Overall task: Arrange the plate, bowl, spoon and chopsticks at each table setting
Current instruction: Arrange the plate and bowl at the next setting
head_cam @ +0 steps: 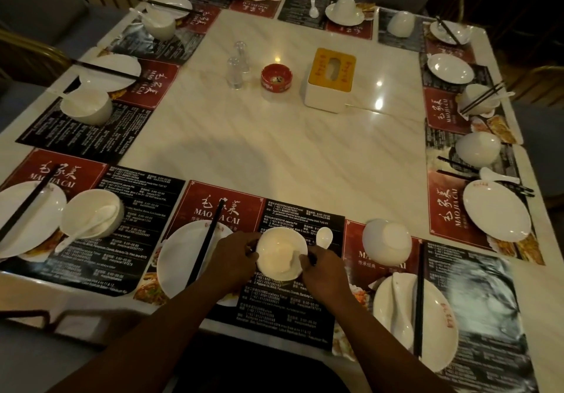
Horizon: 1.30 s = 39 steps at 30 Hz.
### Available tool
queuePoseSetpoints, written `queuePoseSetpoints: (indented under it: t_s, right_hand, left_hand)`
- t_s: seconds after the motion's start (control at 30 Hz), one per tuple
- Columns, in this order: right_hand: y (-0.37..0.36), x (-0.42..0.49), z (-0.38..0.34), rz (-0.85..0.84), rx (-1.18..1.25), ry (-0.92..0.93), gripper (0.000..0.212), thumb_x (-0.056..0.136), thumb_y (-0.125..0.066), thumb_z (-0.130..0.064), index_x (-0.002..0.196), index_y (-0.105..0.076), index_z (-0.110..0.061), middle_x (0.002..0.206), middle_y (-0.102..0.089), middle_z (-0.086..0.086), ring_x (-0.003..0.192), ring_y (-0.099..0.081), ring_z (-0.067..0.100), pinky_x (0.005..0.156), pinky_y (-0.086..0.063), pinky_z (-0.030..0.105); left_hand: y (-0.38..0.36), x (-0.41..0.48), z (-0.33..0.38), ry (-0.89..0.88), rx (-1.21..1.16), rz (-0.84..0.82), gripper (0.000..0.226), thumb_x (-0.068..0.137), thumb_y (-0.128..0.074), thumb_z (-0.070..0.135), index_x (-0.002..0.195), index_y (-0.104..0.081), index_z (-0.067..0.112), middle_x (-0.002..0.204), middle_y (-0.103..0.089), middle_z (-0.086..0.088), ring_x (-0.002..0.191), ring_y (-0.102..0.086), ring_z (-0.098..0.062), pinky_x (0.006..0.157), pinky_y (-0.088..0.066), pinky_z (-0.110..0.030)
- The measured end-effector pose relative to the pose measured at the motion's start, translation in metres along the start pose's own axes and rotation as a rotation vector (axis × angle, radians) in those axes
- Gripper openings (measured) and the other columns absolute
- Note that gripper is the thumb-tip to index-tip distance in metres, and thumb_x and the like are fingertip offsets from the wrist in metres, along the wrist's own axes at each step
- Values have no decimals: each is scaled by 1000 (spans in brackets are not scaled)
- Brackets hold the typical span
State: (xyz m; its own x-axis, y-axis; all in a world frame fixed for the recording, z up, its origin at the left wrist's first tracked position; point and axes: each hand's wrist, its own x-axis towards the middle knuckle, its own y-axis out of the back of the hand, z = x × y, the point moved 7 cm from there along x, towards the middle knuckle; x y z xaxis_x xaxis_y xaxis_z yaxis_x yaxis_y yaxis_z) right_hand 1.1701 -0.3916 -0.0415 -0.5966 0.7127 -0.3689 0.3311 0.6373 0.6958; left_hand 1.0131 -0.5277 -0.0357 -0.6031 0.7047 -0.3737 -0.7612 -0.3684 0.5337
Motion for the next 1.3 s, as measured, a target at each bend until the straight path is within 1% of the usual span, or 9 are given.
queuePoseSetpoints:
  t_s: [0.3, 0.47, 0.6, 0.7, 0.8, 0.97, 1.07, 1.17, 1.3]
  right_hand:
    - [-3, 1, -2, -5, -20, -37, 25, 100, -54, -27, 118, -67, -16, 108, -72, 3, 93, -65, 15, 72, -44, 22]
    - [19, -3, 12, 188, -104, -118, 10, 96, -56, -23, 96, -62, -15, 84, -66, -2, 67, -56, 6, 52, -35, 14]
    - [8, -7, 37, 57, -108, -171, 16, 86, -65, -22, 99, -61, -13, 90, -66, -1, 83, -66, 15, 67, -51, 24]
    - [-6, -8, 44, 22, -184, -166, 17, 89, -65, -23, 100, -62, -11, 96, -66, 2, 86, -62, 15, 69, -44, 21]
    - [-10, -5, 49, 4, -204, -193, 8, 89, -64, -23, 89, -62, -15, 91, -66, 1, 78, -56, 11, 66, -42, 21]
    - [-1, -10, 56, -19, 101, -316, 9, 89, -67, -22, 86, -71, -15, 86, -71, 0, 79, -66, 13, 72, -56, 31]
    - [12, -22, 47, -11, 368, -382, 8, 91, -68, -19, 86, -71, -13, 79, -73, 5, 71, -71, 18, 62, -59, 34]
    - [18, -37, 23, -151, 531, -345, 9, 92, -68, -20, 88, -72, -12, 78, -75, 8, 67, -69, 17, 58, -55, 28]
    - [11, -58, -7, -349, 568, -319, 11, 91, -69, -19, 94, -73, -8, 76, -75, 7, 67, -68, 15, 56, -51, 25]
  left_hand:
    - [5, 0, 1, 3, -37, -22, 47, 87, -65, 0, 126, -66, 25, 121, -65, 4, 113, -58, -13, 100, -49, -37]
    - [7, 2, -1, 9, -7, -42, 44, 88, -68, 3, 129, -63, 21, 120, -64, 3, 105, -61, -10, 94, -53, -32]
    - [8, 5, -3, 16, 5, -81, 40, 90, -66, 6, 127, -63, 20, 115, -66, 3, 101, -62, -10, 91, -54, -32]
    - [6, 7, -2, 11, 19, -106, 36, 91, -66, 11, 125, -64, 22, 114, -67, 3, 103, -60, -10, 89, -51, -28]
    - [3, 8, -1, 18, 26, -115, 32, 91, -65, 11, 120, -66, 24, 104, -66, 9, 100, -61, -10, 90, -55, -35]
    - [3, 11, -4, 35, 0, -120, 34, 89, -67, 8, 119, -67, 25, 98, -64, 14, 98, -63, -10, 89, -58, -40]
    - [0, 10, -7, 34, -41, -132, 36, 88, -68, 7, 120, -67, 23, 101, -66, 12, 98, -65, -10, 89, -59, -40]
    - [-2, 11, -8, 48, -71, -131, 39, 88, -67, 6, 124, -65, 20, 111, -68, 4, 102, -65, -13, 88, -59, -40]
    - [-2, 14, -9, 40, -60, -127, 36, 89, -67, 7, 122, -66, 20, 112, -68, 3, 101, -67, -14, 86, -60, -38]
